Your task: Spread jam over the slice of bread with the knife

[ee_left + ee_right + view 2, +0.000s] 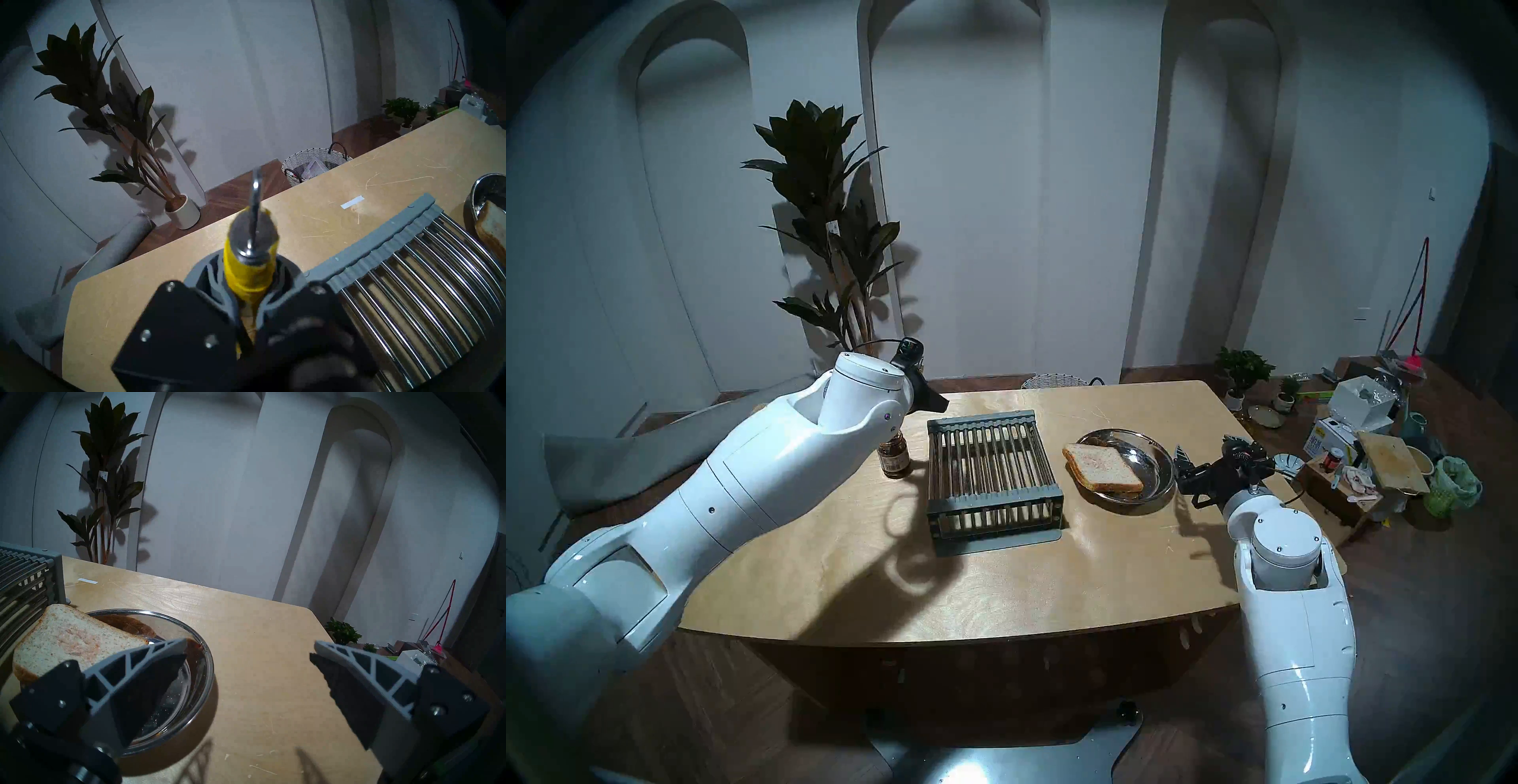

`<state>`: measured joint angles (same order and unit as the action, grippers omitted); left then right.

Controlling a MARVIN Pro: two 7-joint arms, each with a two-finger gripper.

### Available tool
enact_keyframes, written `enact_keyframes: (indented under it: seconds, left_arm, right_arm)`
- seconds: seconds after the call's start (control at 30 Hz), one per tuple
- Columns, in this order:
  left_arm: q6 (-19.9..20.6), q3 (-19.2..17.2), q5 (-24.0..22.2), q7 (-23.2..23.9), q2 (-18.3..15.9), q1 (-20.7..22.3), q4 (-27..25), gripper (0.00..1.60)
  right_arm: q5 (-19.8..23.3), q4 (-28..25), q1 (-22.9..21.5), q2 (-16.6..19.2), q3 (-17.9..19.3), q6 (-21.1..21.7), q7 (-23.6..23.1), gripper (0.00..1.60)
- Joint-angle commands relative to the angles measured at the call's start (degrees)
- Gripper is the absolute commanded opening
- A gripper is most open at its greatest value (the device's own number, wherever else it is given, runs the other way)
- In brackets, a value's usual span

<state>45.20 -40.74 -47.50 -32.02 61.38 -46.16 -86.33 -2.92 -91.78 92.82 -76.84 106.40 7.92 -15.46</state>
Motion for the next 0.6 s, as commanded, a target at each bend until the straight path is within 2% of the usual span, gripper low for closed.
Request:
enact_keyframes:
  seconds: [0.0,0.57]
  left_arm:
    - [1.7,0.6,0.4,-1.3,-0.3,-0.2,-1.3,0.00]
    - [4.3,2.6,1.3,-3.1,2.8,1.7,-0.6,0.00]
  right_arm:
    - [0.4,-0.9,0.1,0.2,0.2,-1.0,-0.6,1.60]
    - [2.2,1.9,-1.5,1.0,1.6,-2.4,-2.9,1.60]
